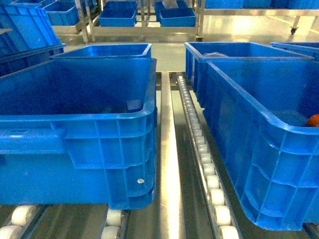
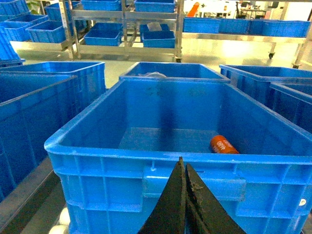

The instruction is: Sort blue parts and orange caps into right shelf containers

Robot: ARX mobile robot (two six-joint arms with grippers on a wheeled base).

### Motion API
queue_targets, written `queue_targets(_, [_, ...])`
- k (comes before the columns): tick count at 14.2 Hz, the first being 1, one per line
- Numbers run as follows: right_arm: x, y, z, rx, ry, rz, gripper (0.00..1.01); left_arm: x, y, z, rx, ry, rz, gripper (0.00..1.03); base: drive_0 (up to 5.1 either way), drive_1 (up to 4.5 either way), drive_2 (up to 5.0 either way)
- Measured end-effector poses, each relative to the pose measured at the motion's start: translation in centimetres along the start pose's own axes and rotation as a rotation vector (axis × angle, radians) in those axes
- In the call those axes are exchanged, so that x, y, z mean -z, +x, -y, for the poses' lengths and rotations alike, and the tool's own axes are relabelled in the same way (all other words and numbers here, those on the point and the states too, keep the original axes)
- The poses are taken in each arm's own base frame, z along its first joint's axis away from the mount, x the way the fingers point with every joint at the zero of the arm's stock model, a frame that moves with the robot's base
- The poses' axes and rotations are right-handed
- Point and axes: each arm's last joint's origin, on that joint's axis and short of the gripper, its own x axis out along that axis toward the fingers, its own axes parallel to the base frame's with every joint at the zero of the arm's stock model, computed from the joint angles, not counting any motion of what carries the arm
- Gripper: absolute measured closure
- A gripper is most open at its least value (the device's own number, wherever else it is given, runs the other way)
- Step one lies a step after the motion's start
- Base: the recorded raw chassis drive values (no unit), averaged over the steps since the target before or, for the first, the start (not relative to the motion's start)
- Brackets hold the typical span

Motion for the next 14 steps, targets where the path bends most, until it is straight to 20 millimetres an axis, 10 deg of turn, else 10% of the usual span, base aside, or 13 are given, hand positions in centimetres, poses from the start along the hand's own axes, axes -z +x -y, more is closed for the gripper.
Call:
queue_targets(12, [0.3, -1.2, 0.0, -0.001, 0.002, -0.011, 0.98, 0.3, -1.1, 0.0, -0.001, 0.001, -0.013, 0.99, 0.0, 0.00, 0.0])
queue_targets(13, [0.3, -1.2, 0.0, -0.001, 0.002, -0.010, 0.45, 0.3, -1.1, 0.0, 0.000, 0.003, -0.014, 0.47, 0.0, 0.00, 0.0])
queue_targets(14, [0.3, -1.2, 0.0, -0.001, 0.002, -0.010, 0.19, 0.3, -1.1, 0.0, 0.000, 0.003, -0.014, 0.21, 0.0, 0.00, 0.0])
